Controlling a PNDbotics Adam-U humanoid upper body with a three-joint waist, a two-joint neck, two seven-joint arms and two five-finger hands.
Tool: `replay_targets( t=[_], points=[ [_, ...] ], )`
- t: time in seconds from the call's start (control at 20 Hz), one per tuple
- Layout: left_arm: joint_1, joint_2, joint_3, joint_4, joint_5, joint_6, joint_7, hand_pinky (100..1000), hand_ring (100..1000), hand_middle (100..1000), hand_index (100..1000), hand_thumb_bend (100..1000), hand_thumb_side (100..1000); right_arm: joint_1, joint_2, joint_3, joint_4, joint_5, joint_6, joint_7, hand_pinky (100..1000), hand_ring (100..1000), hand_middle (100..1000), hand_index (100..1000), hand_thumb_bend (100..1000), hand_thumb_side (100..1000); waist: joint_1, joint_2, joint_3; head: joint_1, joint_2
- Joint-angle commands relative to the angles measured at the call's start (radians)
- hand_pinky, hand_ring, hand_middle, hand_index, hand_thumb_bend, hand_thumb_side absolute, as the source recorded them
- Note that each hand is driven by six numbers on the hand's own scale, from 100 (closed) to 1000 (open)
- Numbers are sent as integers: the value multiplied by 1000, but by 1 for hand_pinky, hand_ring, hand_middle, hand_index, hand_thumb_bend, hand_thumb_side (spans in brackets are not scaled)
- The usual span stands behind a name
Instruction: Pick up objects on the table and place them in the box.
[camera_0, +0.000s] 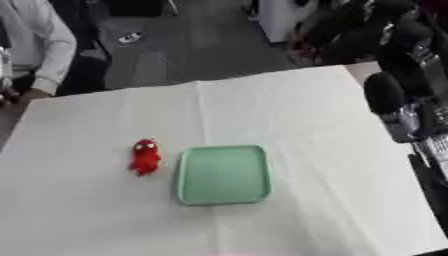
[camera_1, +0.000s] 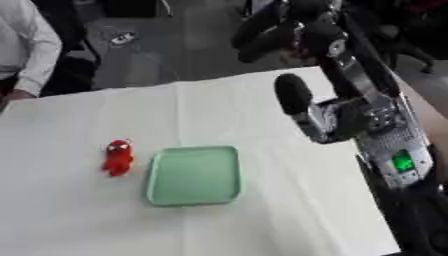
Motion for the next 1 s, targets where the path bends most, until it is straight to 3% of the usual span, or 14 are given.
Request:
replay_targets(
  t=[0.05, 0.15, 0.4, 0.45, 0.7, 1.0],
  points=[
    [-13, 22, 5, -14, -4, 10, -25, 516, 500, 820, 817, 344, 731, -12, -14, -20, -15, 7, 6, -7, 616, 658, 641, 707, 100, 785, 0, -12, -11, -5, 16],
    [-16, 53, -2, -14, -4, 30, -71, 506, 492, 816, 817, 339, 742, -7, -14, -32, -15, 14, 14, -19, 616, 655, 640, 707, 100, 781, 3, -13, -19, -12, 31],
    [-68, 244, -54, 36, 9, 91, -289, 507, 493, 810, 822, 340, 745, -3, -7, -38, -15, 26, 28, -34, 616, 654, 639, 706, 100, 781, 13, -20, -37, -20, 58],
    [-83, 273, -63, 56, 11, 92, -321, 507, 492, 799, 817, 379, 713, -3, -7, -36, -15, 27, 29, -33, 616, 653, 638, 706, 100, 783, 15, -21, -40, -20, 61],
    [-176, 394, -131, 194, -3, 25, -460, 545, 530, 783, 810, 432, 679, -4, -2, -24, -15, 22, 29, -19, 617, 652, 636, 705, 100, 786, 21, -27, -54, -13, 66],
    [-291, 443, -208, 415, -13, -55, -635, 535, 559, 768, 824, 446, 708, -6, -1, -10, -15, 10, 26, 6, 617, 651, 635, 705, 100, 792, 24, -29, -61, -15, 36]
  ],
)
